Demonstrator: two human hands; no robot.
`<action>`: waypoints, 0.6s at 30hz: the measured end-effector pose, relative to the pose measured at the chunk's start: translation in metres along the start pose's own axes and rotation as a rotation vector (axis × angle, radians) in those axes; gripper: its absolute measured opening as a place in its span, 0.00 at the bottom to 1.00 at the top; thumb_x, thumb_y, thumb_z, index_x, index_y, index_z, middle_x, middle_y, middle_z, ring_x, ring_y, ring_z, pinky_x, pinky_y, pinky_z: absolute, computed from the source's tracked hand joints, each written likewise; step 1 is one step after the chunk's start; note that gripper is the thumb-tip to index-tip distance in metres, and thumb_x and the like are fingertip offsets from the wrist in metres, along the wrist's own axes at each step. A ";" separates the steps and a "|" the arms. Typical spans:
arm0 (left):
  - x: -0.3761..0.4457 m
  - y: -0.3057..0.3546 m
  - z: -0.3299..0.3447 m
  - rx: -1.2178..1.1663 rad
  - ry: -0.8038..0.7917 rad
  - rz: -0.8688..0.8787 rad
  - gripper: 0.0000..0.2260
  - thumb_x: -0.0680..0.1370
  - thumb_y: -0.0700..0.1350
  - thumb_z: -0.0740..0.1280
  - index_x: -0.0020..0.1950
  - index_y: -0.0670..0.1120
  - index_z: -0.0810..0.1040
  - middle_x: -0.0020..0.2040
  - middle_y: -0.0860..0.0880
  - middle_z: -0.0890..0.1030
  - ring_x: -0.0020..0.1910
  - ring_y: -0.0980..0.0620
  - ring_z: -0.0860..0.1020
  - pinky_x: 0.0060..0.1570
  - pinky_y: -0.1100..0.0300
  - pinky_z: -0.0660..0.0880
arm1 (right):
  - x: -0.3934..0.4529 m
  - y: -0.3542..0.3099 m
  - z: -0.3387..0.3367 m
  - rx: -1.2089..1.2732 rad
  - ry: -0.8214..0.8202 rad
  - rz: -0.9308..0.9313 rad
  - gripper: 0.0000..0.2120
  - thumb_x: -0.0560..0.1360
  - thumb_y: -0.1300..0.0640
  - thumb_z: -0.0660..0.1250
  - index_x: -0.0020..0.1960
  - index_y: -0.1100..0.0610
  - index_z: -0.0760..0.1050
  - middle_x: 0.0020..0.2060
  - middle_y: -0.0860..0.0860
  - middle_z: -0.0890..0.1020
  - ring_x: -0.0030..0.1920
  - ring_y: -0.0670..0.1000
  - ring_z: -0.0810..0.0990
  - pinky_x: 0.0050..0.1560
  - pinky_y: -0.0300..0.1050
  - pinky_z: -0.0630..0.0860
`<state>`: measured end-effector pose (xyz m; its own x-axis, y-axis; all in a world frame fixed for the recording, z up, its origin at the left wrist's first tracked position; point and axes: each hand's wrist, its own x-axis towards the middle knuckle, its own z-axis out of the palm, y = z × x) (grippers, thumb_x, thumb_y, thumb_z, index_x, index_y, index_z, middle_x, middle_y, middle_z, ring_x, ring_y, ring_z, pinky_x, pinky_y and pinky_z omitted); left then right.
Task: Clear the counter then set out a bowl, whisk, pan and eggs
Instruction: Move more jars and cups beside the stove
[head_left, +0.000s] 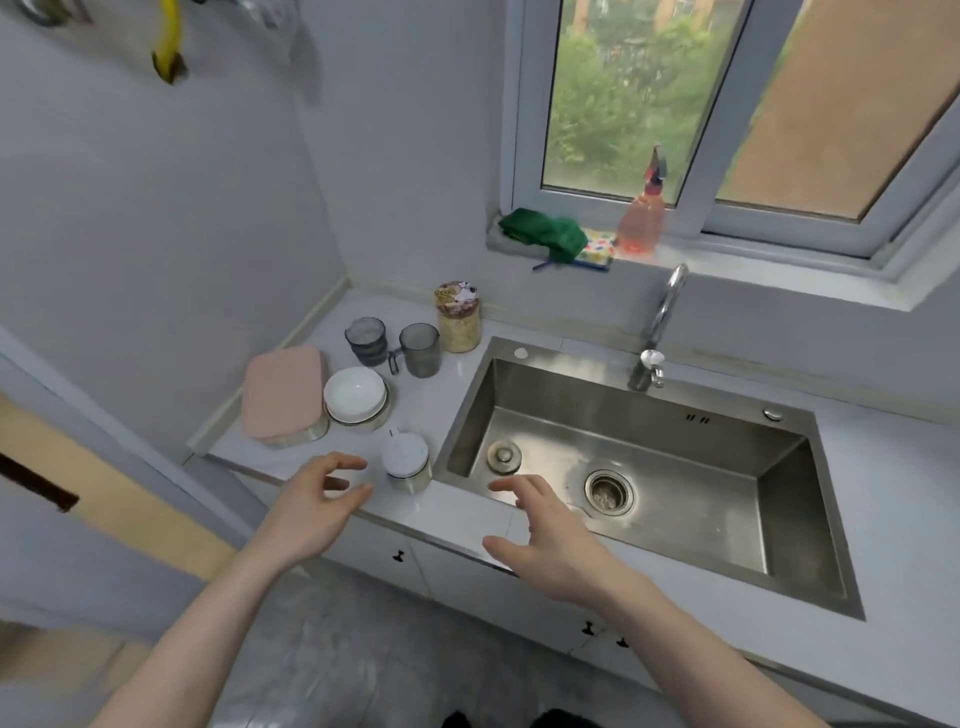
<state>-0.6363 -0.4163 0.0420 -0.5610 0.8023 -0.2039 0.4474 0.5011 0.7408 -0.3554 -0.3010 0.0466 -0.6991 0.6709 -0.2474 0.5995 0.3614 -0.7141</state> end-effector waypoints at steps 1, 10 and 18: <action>0.010 -0.002 -0.002 0.002 0.003 0.002 0.09 0.77 0.50 0.73 0.56 0.58 0.80 0.59 0.57 0.80 0.55 0.61 0.79 0.47 0.64 0.73 | 0.009 -0.001 0.002 -0.010 -0.010 -0.002 0.28 0.77 0.45 0.68 0.75 0.44 0.64 0.71 0.38 0.65 0.67 0.42 0.69 0.61 0.37 0.66; 0.101 0.005 -0.017 0.013 0.029 -0.014 0.10 0.77 0.47 0.72 0.57 0.58 0.80 0.60 0.58 0.78 0.55 0.61 0.79 0.50 0.63 0.74 | 0.131 -0.012 0.010 -0.054 -0.134 -0.049 0.35 0.74 0.45 0.72 0.77 0.46 0.62 0.71 0.43 0.66 0.65 0.43 0.70 0.63 0.38 0.68; 0.195 0.006 -0.033 0.085 -0.001 0.003 0.11 0.76 0.48 0.73 0.58 0.55 0.80 0.60 0.55 0.78 0.53 0.59 0.80 0.51 0.58 0.75 | 0.218 -0.020 0.048 -0.110 -0.236 -0.051 0.45 0.67 0.47 0.77 0.79 0.46 0.59 0.73 0.47 0.64 0.72 0.54 0.69 0.71 0.45 0.68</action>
<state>-0.7660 -0.2676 0.0283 -0.5591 0.8039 -0.2027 0.5064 0.5247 0.6843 -0.5389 -0.1928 -0.0246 -0.7936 0.4847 -0.3678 0.5905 0.4679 -0.6576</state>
